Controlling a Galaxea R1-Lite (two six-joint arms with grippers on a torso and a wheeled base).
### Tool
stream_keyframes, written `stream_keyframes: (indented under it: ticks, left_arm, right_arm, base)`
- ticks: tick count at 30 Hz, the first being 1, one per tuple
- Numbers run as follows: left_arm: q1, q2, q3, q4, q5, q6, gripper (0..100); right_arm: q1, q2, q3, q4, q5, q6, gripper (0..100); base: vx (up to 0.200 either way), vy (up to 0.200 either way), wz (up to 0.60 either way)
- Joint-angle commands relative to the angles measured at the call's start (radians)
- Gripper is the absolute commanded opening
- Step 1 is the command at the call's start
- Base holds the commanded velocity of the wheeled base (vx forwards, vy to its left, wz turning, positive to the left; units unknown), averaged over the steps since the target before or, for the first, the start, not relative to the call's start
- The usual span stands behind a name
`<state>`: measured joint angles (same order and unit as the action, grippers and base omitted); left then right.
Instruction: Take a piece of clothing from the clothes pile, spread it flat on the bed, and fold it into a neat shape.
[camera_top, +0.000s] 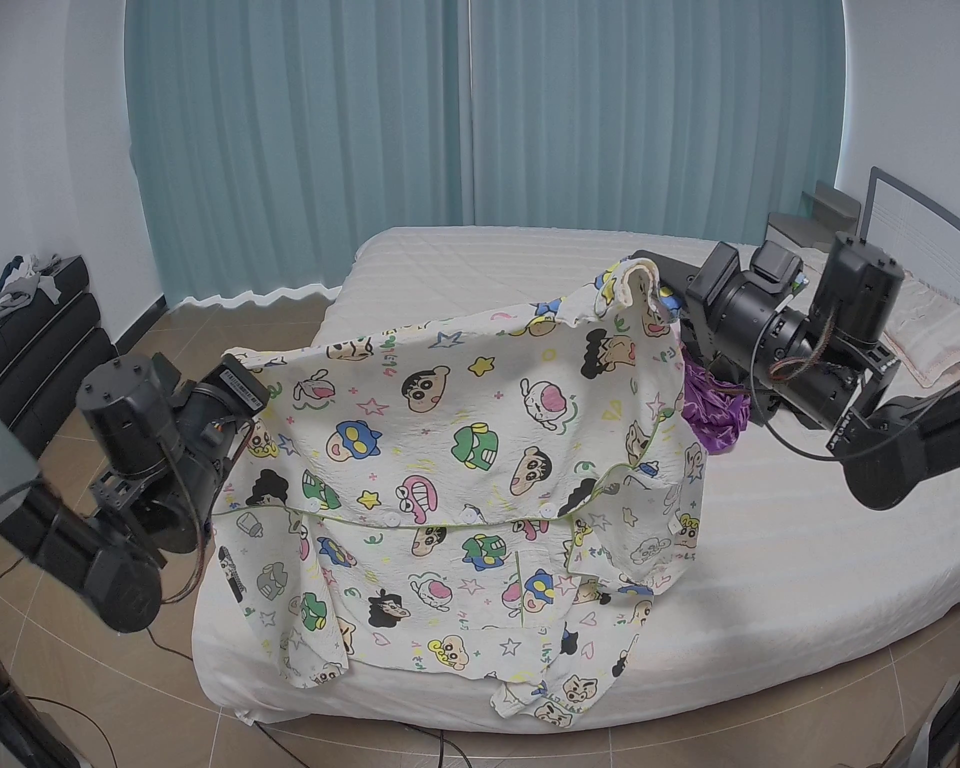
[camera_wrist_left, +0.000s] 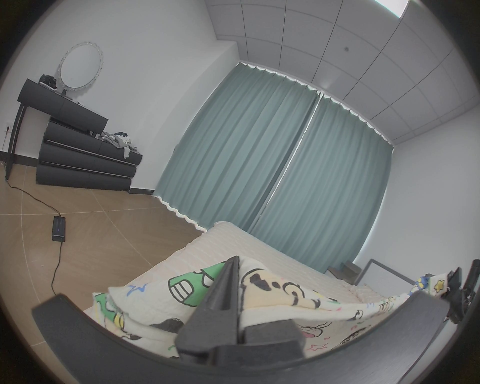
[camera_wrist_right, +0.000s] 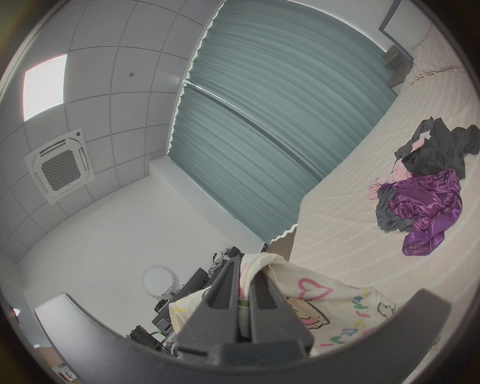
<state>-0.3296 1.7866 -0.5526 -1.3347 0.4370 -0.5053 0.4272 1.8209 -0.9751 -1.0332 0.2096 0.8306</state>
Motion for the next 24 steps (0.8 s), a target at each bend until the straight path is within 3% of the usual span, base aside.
stream_keyframes:
  ticks: [1, 7, 17, 24]
  left_arm:
    - [0.06, 0.266, -0.164, 0.005, -0.006, -0.004, 0]
    - [0.072, 0.458, -0.38, 0.135, -0.006, -0.001, 0]
    - [0.103, 0.588, -0.569, 0.246, -0.004, -0.001, 0]
    - [0.104, 0.669, -0.665, 0.327, -0.004, 0.005, 0]
  right_arm:
    - [-0.01, 0.179, -0.088, 0.004, -0.012, 0.001, 0]
    - [-0.021, 0.308, -0.211, 0.038, -0.096, -0.001, 0]
    - [-0.019, 0.419, -0.26, 0.042, -0.131, -0.001, 0]
    - [-0.015, 0.488, -0.293, 0.055, -0.141, -0.004, 0]
  base:
    - [0.2, 0.0, 0.0]
    - [0.033, 0.0, 0.0]
    - [0.0, 0.0, 0.0]
    - [0.171, 0.0, 0.0]
